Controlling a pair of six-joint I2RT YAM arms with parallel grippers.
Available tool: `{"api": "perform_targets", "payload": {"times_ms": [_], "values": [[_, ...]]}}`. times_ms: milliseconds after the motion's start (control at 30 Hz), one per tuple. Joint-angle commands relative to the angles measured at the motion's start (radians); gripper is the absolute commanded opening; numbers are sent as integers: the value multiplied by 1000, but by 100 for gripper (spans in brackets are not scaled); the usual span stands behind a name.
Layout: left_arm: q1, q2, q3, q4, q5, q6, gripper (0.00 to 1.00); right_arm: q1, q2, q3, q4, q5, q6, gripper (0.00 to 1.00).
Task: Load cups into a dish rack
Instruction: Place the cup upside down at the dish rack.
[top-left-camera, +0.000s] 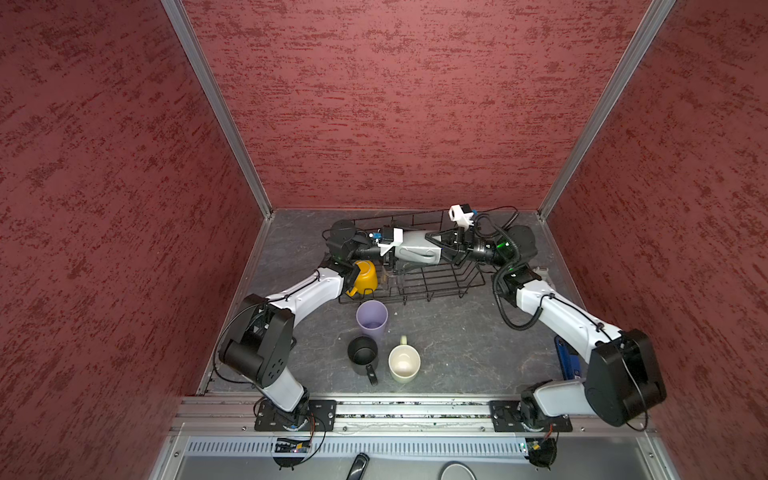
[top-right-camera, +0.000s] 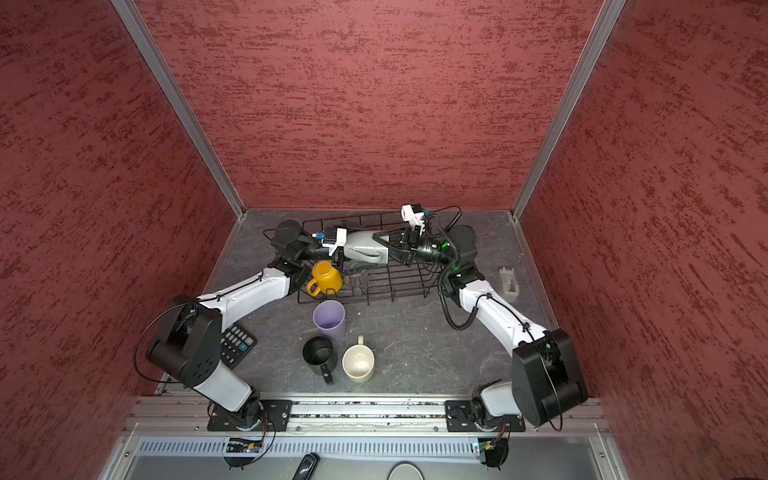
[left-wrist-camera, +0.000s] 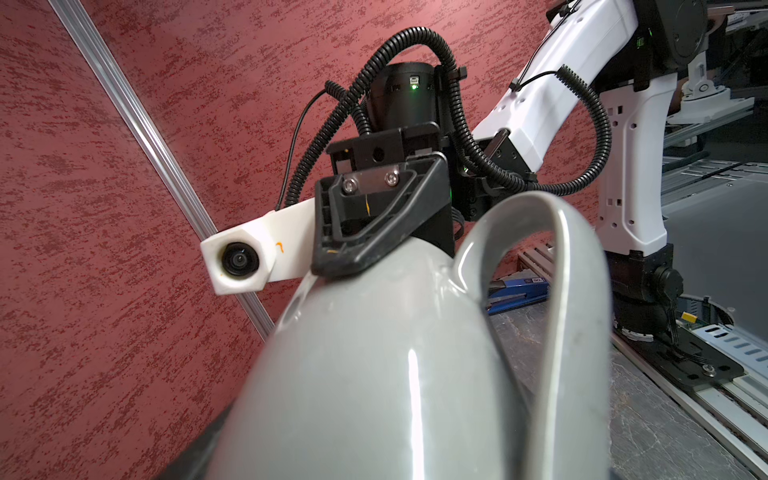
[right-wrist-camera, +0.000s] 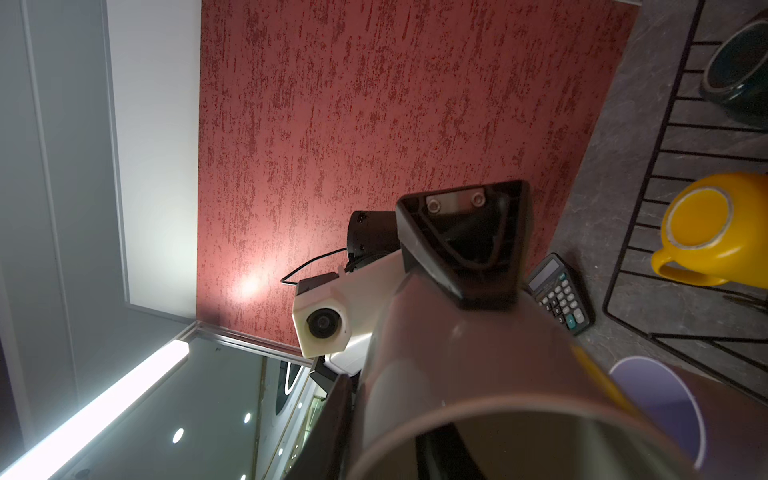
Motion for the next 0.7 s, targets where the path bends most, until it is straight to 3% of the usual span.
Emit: {"api": "perform_targets", "payload": {"times_ms": [0, 167, 367, 500, 667], "values": [[2, -2, -5, 73, -18, -28, 4, -16, -33, 12, -28, 30, -14, 34], [7, -5, -8, 75, -44, -58, 1, -52, -68, -6, -87, 49, -59, 45], [10, -10, 2, 40, -95, -93, 1, -100, -129, 30, -277, 80, -213, 58], [12, -19, 43, -89, -145, -112, 1, -139, -183, 125, -647, 192, -492, 68], [1, -33, 98, -271, -326, -153, 0, -150, -191, 307, -1124, 517, -875, 84]]}}
